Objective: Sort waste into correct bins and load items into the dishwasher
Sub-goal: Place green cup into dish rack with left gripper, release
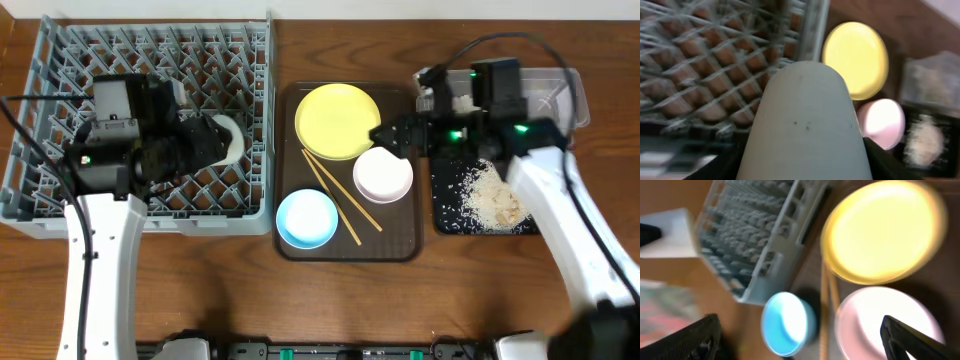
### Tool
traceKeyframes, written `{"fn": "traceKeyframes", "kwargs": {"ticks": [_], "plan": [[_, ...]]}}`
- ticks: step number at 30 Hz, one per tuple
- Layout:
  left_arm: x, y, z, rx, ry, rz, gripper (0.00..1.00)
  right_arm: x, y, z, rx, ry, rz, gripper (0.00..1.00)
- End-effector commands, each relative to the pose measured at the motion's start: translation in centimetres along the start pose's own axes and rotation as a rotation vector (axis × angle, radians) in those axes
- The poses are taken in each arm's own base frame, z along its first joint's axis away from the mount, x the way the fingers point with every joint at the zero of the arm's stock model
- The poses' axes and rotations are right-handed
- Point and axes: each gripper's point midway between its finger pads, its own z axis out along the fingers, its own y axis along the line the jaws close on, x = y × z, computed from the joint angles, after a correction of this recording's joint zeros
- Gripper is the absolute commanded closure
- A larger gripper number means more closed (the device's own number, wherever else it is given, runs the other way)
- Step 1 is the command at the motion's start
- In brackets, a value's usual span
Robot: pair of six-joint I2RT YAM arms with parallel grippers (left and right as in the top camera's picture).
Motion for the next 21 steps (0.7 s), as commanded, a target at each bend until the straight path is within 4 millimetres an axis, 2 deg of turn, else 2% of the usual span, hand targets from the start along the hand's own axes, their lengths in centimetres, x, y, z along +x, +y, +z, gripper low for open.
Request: {"fn": "traceKeyframes", "kwargs": {"ticks": [1, 4, 8, 14, 21], "plan": [[-0.1, 1.4, -0.9, -0.167, -0.035, 0.068, 0.7, -2.1, -0.8, -3.3, 0.273, -0.083, -0.168, 0.01], [1.6, 1.0, 0.2, -0.199, 0.042, 0.106, 0.69, -1.6, -0.2, -4.1, 0.306, -0.08, -0.186, 0.01], [3.2, 1.2, 2.5, -0.248, 0.154, 0.135, 0.69, -0.7, 0.2, -3.6, 0.298, -0.047, -0.188, 0.01], [5.7, 2.5, 5.9, -0.315, 0.337, 0.124, 0.68, -0.2, 0.1, -3.6, 0.303, -0.025, -0.182, 0.01], [6.7, 3.6, 9.2, -0.356, 0.44, 0.113, 0.68, -0.2, 0.1, -3.6, 0.302, -0.022, -0.196, 0.01]]}}
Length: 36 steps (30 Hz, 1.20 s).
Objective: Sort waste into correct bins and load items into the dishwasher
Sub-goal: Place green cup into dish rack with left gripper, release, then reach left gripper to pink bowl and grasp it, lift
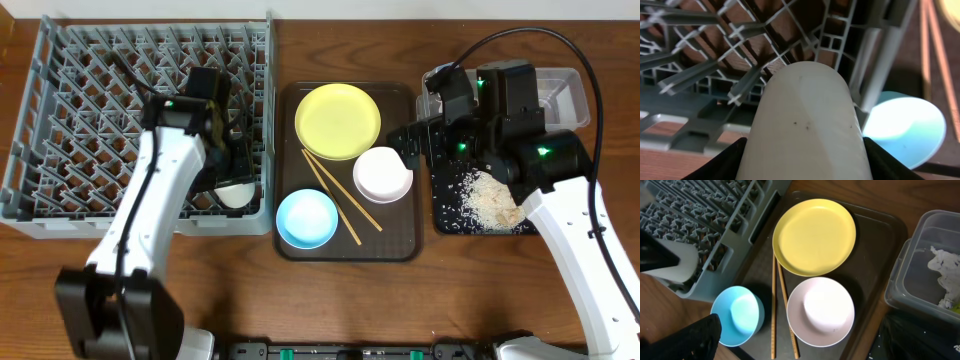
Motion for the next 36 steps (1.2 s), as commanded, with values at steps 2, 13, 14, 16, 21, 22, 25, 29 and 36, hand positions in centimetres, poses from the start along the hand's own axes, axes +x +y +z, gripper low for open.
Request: {"fn": "traceKeyframes", "kwargs": {"ticks": [2, 13, 14, 16, 21, 22, 25, 29, 36], "plan": [[-0.4, 0.1, 1.7, -0.031, 0.043, 0.012, 0.67, 0.0, 0.2, 0.2, 0.002, 0.005, -0.029, 0.01], [-0.8, 0.0, 3.8, -0.044, 0.085, 0.012, 0.32, 0.2, 0.2, 0.2, 0.002, 0.013, -0.026, 0.01], [-0.8, 0.0, 3.8, -0.044, 0.083, 0.012, 0.31, 0.2, 0.2, 0.2, 0.002, 0.014, -0.026, 0.01], [-0.9, 0.0, 3.6, -0.042, 0.077, 0.012, 0.29, 0.3, 0.2, 0.2, 0.002, 0.015, -0.025, 0.01], [-1.2, -0.2, 2.1, -0.026, 0.03, 0.013, 0.24, 0.5, 0.5, 0.6, -0.013, 0.028, -0.025, 0.07], [-1.3, -0.2, 1.6, -0.021, 0.013, 0.013, 0.23, 0.6, 0.6, 0.8, -0.015, 0.035, -0.022, 0.07], [-1.4, -0.4, -0.1, 0.002, -0.041, 0.014, 0.2, 0.9, 0.8, 1.5, -0.021, 0.055, -0.014, 0.08], [-1.1, -0.9, -2.6, 0.059, -0.106, 0.017, 0.19, 1.1, 0.8, 2.0, -0.024, 0.069, -0.012, 0.09], [-0.5, -4.8, -5.9, 0.183, -0.192, 0.097, 0.2, -1.9, -1.2, -1.2, 0.025, -0.048, 0.066, 0.07]]}}
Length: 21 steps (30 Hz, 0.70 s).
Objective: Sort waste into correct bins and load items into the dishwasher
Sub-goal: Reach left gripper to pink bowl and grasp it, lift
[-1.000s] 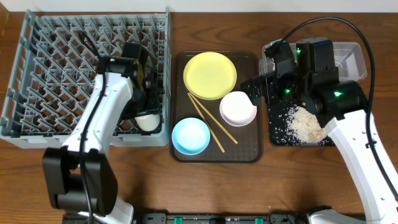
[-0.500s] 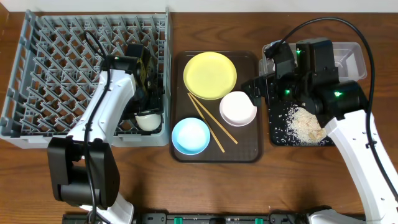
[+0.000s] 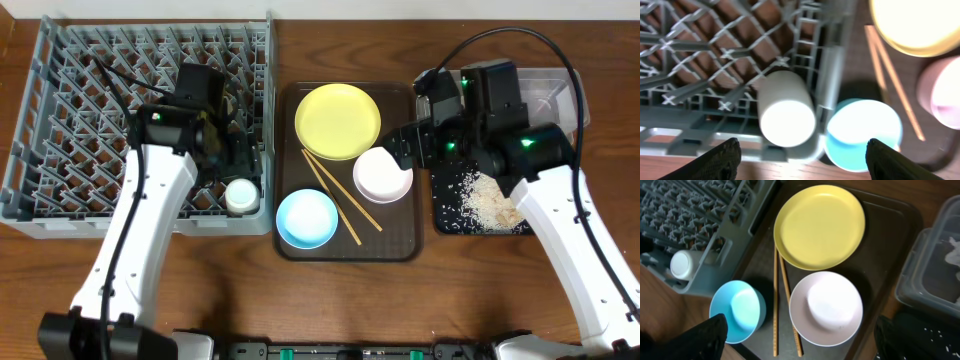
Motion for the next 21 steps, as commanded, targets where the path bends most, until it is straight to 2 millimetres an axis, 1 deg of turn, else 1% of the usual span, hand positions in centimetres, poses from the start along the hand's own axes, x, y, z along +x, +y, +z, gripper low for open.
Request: {"fn": "traceKeyframes", "kwargs": {"ticks": [1, 3, 5, 8, 10, 13, 17, 19, 21], "plan": [[-0.2, -3.5, -1.2, 0.074, -0.025, 0.067, 0.2, -3.3, -1.5, -4.3, 0.045, -0.135, 0.064, 0.06], [-0.1, -5.9, -1.1, 0.1, -0.037, 0.121, 0.2, -4.5, -2.7, -6.8, 0.078, -0.197, 0.09, 0.01], [-0.1, -8.2, -0.6, 0.126, -0.048, 0.149, 0.2, -5.2, -3.8, -9.6, 0.115, -0.254, 0.112, 0.01], [-0.2, -11.0, 1.4, 0.15, -0.043, 0.152, 0.2, -5.1, -5.2, -12.7, 0.166, -0.311, 0.145, 0.01], [-0.3, -12.1, 3.2, 0.141, -0.027, 0.166, 0.2, -4.5, -6.0, -14.3, 0.199, -0.327, 0.173, 0.01], [-0.1, -13.2, 6.0, 0.114, -0.006, 0.198, 0.2, -3.4, -6.7, -15.1, 0.238, -0.313, 0.205, 0.01], [0.8, -15.3, 9.7, 0.098, 0.026, 0.288, 0.2, -1.8, -7.2, -14.6, 0.263, -0.254, 0.239, 0.01], [1.3, -16.4, 11.1, 0.098, 0.032, 0.337, 0.2, -1.3, -7.4, -14.2, 0.262, -0.235, 0.248, 0.01], [1.6, -17.4, 12.0, 0.106, 0.025, 0.365, 0.2, -1.1, -7.5, -13.9, 0.261, -0.227, 0.252, 0.01]]}}
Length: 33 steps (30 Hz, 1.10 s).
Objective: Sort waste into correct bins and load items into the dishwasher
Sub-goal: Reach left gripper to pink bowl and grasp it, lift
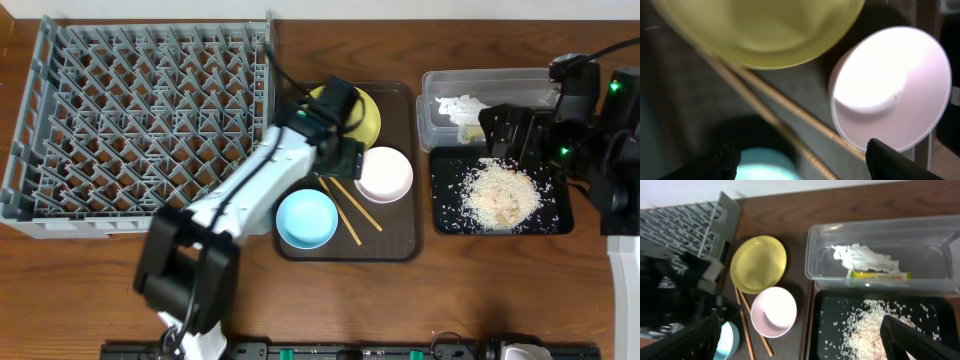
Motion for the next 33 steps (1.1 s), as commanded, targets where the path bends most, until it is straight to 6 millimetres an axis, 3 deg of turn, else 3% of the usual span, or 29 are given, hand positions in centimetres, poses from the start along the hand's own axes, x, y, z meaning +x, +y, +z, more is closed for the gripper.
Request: {"fn": "traceKeyframes", "kwargs": {"ticks": [1, 3, 8, 13, 20, 33], "plan": [[-0.4, -1.4, 0.9, -0.004, -0.024, 0.065, 0.2, 0.5, -0.6, 0.4, 0.02, 0.018, 0.02, 0.01], [-0.7, -1.9, 1.6, -0.003, -0.035, 0.064, 0.2, 0.6, -0.6, 0.4, 0.02, 0.021, 0.021, 0.01], [-0.7, -0.9, 3.6, -0.062, -0.023, -0.04, 0.2, 1.2, -0.7, 0.5, 0.022, 0.048, 0.029, 0.01], [-1.2, -1.1, 3.6, -0.053, -0.036, -0.058, 0.33, 1.5, -0.7, 0.5, 0.023, 0.058, 0.032, 0.01], [0.5, -2.6, 6.1, -0.019, 0.036, -0.165, 0.36, 1.5, -0.7, 0.5, 0.023, 0.06, 0.033, 0.01], [0.6, -2.7, 6.5, -0.02, 0.041, -0.172, 0.79, 1.5, -0.7, 0.5, 0.023, 0.061, 0.033, 0.01]]}}
